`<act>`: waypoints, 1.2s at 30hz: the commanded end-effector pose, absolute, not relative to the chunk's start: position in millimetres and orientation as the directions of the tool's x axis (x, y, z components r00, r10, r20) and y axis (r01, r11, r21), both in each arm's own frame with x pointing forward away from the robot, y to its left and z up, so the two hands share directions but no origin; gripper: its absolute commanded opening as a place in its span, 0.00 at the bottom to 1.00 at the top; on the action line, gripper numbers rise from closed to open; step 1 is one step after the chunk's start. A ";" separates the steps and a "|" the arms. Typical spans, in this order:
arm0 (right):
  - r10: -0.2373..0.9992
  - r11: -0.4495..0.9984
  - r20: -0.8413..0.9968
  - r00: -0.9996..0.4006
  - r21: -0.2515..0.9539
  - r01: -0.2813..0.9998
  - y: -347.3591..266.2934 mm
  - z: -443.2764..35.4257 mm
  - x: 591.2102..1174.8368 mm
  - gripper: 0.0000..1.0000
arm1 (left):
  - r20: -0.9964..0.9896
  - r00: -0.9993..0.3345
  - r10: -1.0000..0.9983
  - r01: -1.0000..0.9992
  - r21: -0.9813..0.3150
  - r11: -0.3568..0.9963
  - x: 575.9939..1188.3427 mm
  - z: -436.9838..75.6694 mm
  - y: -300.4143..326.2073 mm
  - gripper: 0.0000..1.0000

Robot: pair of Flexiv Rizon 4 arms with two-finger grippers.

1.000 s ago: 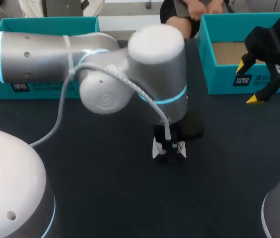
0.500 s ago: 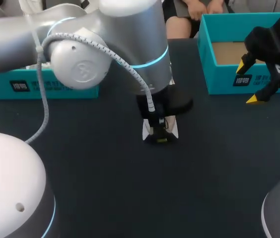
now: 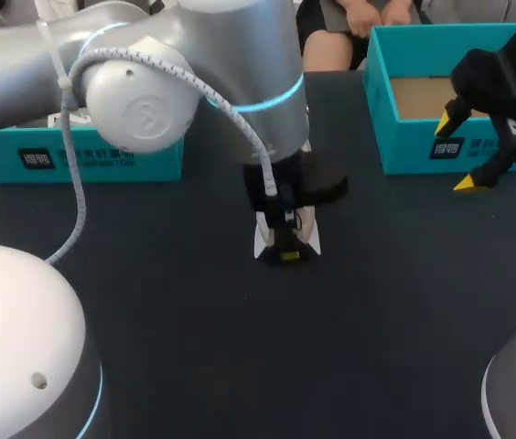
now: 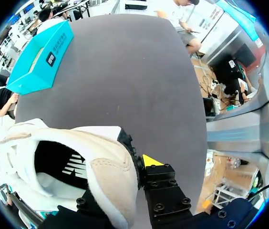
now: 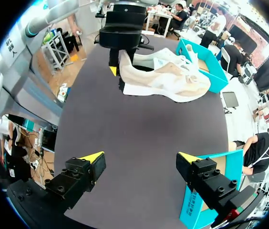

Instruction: Take the shoe out of the shoebox, open the shoe tongue, remove and reinsert the insole, then place the shoe into the shoebox

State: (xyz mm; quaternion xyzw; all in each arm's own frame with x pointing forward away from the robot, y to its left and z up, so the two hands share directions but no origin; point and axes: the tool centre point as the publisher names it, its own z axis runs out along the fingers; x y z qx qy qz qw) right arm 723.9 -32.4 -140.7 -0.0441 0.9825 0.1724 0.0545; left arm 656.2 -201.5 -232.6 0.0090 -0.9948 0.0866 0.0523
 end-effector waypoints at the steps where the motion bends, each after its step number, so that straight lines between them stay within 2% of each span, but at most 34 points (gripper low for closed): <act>1: -0.069 0.938 -0.118 -0.991 0.331 -0.104 -30.9 -140.7 726.0 1.00 | 0.168 -0.986 -0.011 -0.041 -0.176 0.984 687.2 -210.6 -171.1 0.00; 11: -0.069 0.938 -0.118 -0.991 0.331 -0.104 -30.9 -140.7 726.0 1.00 | 0.147 -0.988 -0.055 -0.080 -0.172 0.982 734.9 -186.3 -109.2 0.00; 18: -0.069 0.938 -0.118 -0.991 0.331 -0.104 -30.9 -140.7 726.0 1.00 | 0.039 -0.994 -0.100 -0.105 -0.148 0.983 768.6 -187.6 -63.1 0.00; 28: -0.069 0.938 -0.118 -0.991 0.331 -0.104 -30.9 -140.7 726.0 1.00 | 0.031 -0.984 -0.178 -0.181 -0.149 0.972 805.3 -184.9 7.0 0.00; 31: -0.069 0.938 -0.118 -0.991 0.331 -0.104 -30.9 -140.7 726.0 1.00 | 0.066 -0.966 -0.249 -0.255 -0.131 0.958 815.4 -184.8 22.0 0.00; 36: -0.069 0.938 -0.118 -0.991 0.331 -0.104 -30.9 -140.7 726.0 1.00 | 0.066 -0.966 -0.249 -0.255 -0.131 0.958 815.4 -184.8 22.0 0.00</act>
